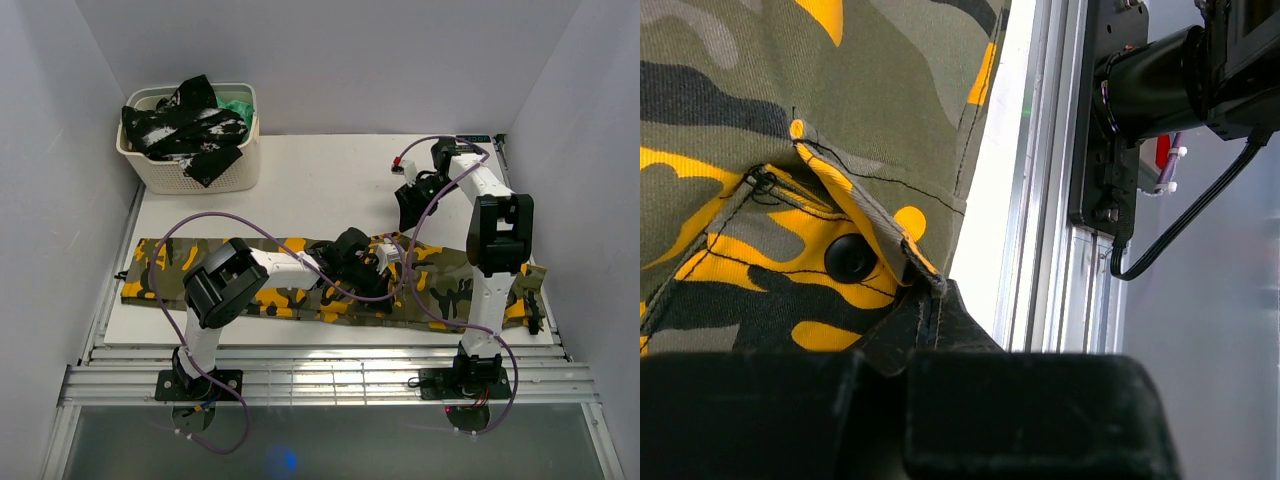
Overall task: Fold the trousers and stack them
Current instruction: Fold the trousers
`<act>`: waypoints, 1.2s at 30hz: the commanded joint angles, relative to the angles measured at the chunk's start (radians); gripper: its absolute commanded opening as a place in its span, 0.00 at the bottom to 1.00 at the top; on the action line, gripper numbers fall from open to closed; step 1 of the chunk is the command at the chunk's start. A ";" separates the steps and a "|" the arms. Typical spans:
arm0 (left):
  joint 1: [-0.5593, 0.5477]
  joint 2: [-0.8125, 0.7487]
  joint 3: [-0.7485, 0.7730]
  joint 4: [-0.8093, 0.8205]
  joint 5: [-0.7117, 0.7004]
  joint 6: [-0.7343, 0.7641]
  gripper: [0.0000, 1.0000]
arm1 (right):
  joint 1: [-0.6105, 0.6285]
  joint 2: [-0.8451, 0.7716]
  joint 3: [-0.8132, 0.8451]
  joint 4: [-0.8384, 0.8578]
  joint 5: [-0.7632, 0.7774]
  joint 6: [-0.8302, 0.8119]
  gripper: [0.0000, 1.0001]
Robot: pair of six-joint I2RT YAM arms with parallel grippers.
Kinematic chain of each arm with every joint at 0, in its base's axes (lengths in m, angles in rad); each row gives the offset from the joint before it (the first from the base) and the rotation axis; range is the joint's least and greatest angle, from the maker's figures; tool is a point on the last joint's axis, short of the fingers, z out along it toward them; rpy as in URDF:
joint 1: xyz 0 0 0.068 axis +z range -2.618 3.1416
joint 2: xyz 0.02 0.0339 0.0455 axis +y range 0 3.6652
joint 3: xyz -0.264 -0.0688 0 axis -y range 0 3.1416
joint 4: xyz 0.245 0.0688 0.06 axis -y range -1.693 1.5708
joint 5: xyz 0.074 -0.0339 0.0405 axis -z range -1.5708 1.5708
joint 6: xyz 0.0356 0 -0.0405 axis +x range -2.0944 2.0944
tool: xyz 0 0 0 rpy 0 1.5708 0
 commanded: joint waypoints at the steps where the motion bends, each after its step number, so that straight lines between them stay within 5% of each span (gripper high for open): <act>1: -0.009 -0.027 0.003 -0.004 0.013 0.009 0.00 | -0.002 -0.041 0.003 -0.070 0.009 -0.063 0.66; 15: -0.008 -0.010 0.015 -0.019 0.015 0.015 0.00 | 0.027 -0.001 -0.064 -0.116 -0.044 -0.134 0.70; 18: -0.006 -0.001 0.021 -0.016 0.012 0.009 0.00 | 0.041 0.002 -0.093 -0.053 -0.021 -0.111 0.54; 19: -0.006 0.002 0.023 -0.017 0.010 0.007 0.00 | 0.044 0.013 -0.097 -0.036 -0.009 -0.104 0.42; 20: -0.006 0.004 0.024 -0.019 0.009 0.004 0.00 | 0.044 0.019 -0.097 -0.007 -0.003 -0.096 0.19; 21: -0.006 0.004 0.024 -0.018 0.010 0.001 0.00 | 0.044 0.025 -0.084 0.002 0.005 -0.085 0.09; 36: -0.017 -0.119 -0.097 -0.004 0.112 -0.072 0.00 | 0.040 -0.001 -0.015 0.283 0.115 0.102 0.08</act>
